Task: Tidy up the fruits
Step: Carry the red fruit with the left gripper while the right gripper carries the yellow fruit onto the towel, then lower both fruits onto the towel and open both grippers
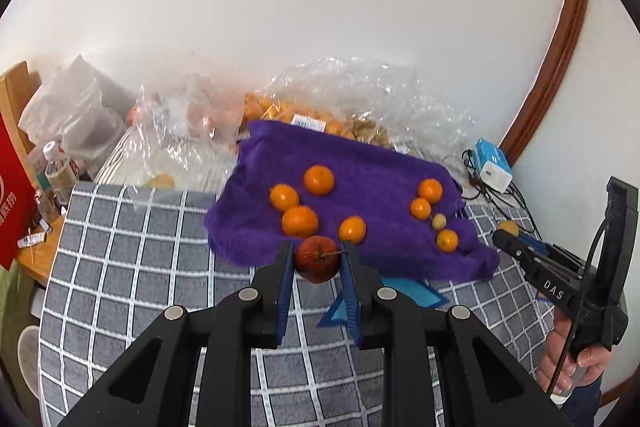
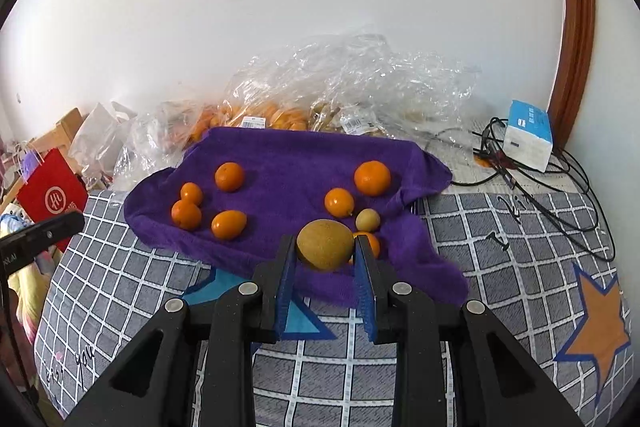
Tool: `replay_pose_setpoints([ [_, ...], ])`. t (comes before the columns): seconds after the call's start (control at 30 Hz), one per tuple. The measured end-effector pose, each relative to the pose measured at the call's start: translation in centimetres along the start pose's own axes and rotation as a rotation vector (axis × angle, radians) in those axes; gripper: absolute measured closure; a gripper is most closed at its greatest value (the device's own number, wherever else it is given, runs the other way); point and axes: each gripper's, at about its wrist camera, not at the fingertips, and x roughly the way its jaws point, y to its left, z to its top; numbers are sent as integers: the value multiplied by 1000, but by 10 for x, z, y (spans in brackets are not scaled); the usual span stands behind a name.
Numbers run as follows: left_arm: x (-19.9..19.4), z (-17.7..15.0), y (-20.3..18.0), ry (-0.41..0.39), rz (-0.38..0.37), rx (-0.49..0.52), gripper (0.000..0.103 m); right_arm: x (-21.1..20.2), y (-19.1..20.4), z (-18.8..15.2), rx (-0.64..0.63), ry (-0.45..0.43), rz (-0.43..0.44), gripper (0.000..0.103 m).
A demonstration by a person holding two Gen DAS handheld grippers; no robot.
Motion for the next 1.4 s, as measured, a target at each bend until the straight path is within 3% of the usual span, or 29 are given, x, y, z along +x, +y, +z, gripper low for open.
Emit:
replay_pose_setpoints([
  [0.53, 29, 43, 28, -12, 42, -29, 81, 32, -8, 37, 6, 9, -17, 74],
  [0.87, 62, 57, 41, 18, 54, -46, 81, 103, 5, 23, -38, 146, 28, 74],
  [1.2, 114, 54, 22, 97, 19, -15, 81, 142, 17, 10, -116, 221, 4, 74],
  [1.4, 140, 52, 4, 134, -2, 9, 81, 139, 9, 10, -95, 214, 51, 69],
])
